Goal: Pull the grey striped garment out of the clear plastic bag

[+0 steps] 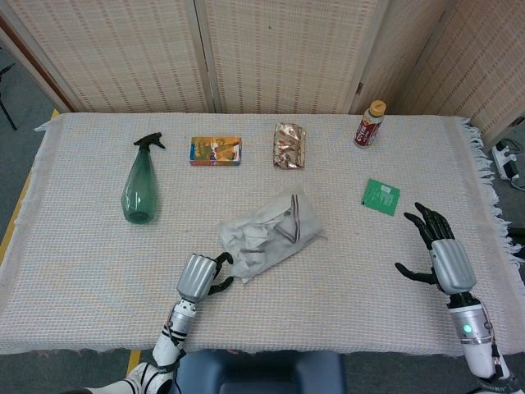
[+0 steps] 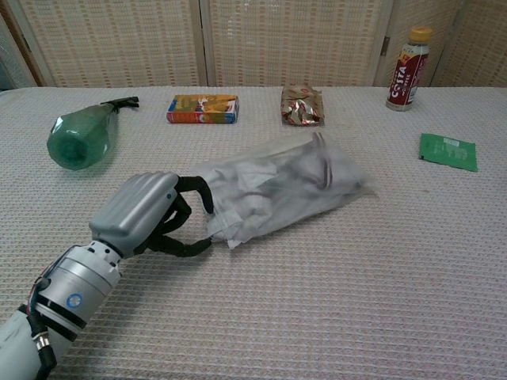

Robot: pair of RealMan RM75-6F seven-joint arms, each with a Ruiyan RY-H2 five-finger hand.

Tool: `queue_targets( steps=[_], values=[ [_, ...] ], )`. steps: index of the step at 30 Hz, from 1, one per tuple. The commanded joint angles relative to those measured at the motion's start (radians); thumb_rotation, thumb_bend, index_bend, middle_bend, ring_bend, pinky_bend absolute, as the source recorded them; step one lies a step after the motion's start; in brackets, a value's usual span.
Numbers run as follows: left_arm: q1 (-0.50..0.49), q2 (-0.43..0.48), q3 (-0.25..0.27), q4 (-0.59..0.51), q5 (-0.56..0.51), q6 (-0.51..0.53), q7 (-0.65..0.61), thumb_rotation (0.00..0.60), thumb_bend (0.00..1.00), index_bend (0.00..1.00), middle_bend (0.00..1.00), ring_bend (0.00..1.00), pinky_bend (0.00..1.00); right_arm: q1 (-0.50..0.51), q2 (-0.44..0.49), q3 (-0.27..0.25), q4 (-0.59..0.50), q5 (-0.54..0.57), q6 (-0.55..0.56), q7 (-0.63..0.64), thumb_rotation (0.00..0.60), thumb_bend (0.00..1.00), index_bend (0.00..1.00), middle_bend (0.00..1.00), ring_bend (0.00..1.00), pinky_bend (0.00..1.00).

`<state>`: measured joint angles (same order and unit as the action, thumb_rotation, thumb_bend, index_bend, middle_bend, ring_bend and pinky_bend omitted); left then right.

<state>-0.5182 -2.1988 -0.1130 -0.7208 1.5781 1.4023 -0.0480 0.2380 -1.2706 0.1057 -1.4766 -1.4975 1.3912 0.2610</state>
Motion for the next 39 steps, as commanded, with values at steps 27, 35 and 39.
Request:
queue_targets(
  steps=[27,35,39],
  values=[
    [-0.018,-0.058,0.018,0.096,-0.007,-0.004,-0.062,0.508,0.39,0.56,1.00,1.00,1.00,0.007,0.003,-0.001,0.006,0.004,-0.018,-0.003,0.600,0.12,0.10,0.00,0.00,0.00],
    [-0.027,-0.070,0.023,0.118,-0.008,-0.002,-0.074,0.518,0.53,0.64,1.00,1.00,1.00,0.007,0.003,0.000,0.005,0.007,-0.019,-0.003,0.600,0.12,0.10,0.00,0.00,0.00],
    [-0.027,-0.070,0.027,0.118,-0.006,0.007,-0.073,0.518,0.56,0.66,1.00,1.00,1.00,0.010,-0.001,-0.004,0.007,0.004,-0.026,-0.008,0.600,0.12,0.10,0.00,0.00,0.00]
  ],
)
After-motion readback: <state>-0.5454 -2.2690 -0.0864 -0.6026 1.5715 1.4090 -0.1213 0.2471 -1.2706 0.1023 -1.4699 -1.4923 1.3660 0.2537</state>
